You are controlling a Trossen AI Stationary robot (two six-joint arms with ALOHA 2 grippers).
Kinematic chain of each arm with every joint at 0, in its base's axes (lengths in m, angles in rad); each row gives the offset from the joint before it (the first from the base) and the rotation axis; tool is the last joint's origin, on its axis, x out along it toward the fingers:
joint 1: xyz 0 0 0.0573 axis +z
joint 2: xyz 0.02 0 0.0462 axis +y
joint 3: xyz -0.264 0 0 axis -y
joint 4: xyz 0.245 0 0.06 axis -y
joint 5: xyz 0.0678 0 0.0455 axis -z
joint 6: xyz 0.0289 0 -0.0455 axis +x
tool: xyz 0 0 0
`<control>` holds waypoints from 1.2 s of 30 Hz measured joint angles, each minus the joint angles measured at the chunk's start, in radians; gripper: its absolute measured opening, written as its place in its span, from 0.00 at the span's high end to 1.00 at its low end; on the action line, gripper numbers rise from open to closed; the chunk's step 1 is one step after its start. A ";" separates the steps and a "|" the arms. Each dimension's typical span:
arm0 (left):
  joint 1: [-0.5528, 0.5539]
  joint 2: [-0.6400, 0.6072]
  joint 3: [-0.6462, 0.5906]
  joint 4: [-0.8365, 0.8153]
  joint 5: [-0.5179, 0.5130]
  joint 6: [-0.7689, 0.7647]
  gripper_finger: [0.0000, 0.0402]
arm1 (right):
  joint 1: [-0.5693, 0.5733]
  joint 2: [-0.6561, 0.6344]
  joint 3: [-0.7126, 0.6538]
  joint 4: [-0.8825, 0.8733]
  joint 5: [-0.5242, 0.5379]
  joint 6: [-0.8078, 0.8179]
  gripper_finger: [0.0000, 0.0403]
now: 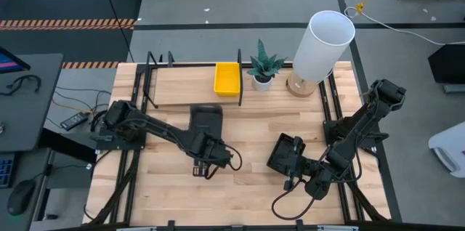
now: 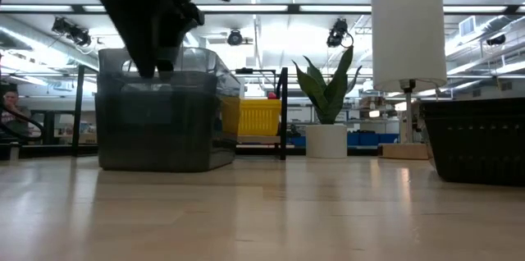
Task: Stack baskets on shelf by color
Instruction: Put the stacked gray bin on the shelf
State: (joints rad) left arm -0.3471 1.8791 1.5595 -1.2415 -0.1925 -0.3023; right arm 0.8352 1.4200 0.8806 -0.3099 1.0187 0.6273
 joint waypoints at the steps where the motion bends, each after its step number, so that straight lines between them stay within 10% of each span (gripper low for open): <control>1: -0.002 0.000 -0.013 0.017 0.000 0.000 0.45 | 0.000 0.000 0.000 0.000 0.000 0.000 0.79; 9: 0.007 0.002 -0.149 0.113 -0.002 -0.009 0.37 | 0.000 0.000 0.000 0.001 0.000 0.001 0.79; 22: 0.006 -0.006 -0.160 0.091 0.012 -0.061 0.95 | 0.000 0.000 0.000 0.002 0.000 0.001 0.79; 36: -0.028 -0.252 -0.159 -0.113 -0.053 -0.210 0.96 | 0.001 0.000 0.000 0.006 -0.019 0.007 0.79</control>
State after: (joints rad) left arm -0.3755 1.6274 1.4004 -1.3545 -0.2452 -0.5119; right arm 0.8364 1.4200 0.8806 -0.3038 1.0000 0.6348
